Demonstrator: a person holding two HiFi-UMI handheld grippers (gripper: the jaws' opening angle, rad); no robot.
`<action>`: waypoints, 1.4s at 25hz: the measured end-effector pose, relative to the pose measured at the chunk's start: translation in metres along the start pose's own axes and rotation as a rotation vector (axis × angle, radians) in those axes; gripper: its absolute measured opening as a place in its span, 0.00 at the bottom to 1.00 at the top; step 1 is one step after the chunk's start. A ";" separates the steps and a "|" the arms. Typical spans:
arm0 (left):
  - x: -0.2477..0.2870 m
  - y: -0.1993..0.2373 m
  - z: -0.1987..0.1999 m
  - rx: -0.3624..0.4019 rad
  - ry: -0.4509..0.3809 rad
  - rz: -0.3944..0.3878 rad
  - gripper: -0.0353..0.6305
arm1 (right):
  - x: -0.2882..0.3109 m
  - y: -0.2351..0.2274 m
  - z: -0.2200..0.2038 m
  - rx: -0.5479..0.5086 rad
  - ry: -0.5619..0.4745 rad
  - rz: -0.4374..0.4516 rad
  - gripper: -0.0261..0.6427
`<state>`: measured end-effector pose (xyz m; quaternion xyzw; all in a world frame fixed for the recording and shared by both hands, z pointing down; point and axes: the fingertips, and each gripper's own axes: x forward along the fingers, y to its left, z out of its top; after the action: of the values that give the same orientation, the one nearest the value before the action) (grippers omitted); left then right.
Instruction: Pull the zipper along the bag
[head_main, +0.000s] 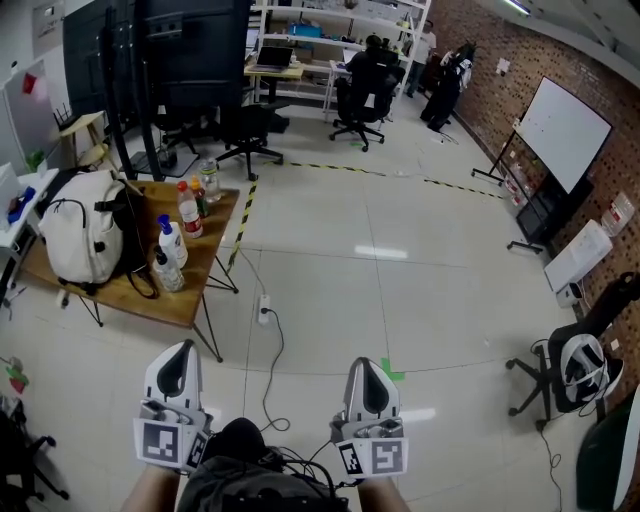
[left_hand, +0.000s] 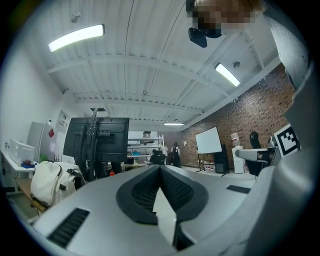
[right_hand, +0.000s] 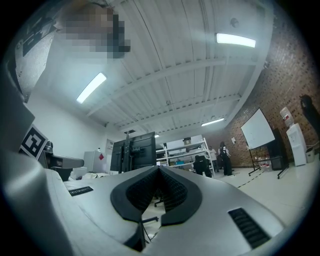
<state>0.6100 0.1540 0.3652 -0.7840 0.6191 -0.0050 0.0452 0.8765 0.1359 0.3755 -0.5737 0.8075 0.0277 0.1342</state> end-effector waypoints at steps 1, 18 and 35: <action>0.001 0.000 0.003 0.003 -0.006 -0.001 0.08 | 0.001 0.000 0.000 -0.007 0.004 0.001 0.05; 0.022 0.119 -0.005 0.011 -0.026 0.015 0.08 | 0.075 0.077 -0.041 -0.049 0.037 0.002 0.05; 0.022 0.452 -0.028 -0.046 -0.083 -0.105 0.08 | 0.255 0.380 -0.094 -0.108 0.030 0.003 0.05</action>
<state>0.1748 0.0275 0.3570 -0.8157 0.5747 0.0391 0.0525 0.4260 0.0119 0.3609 -0.5791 0.8077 0.0627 0.0909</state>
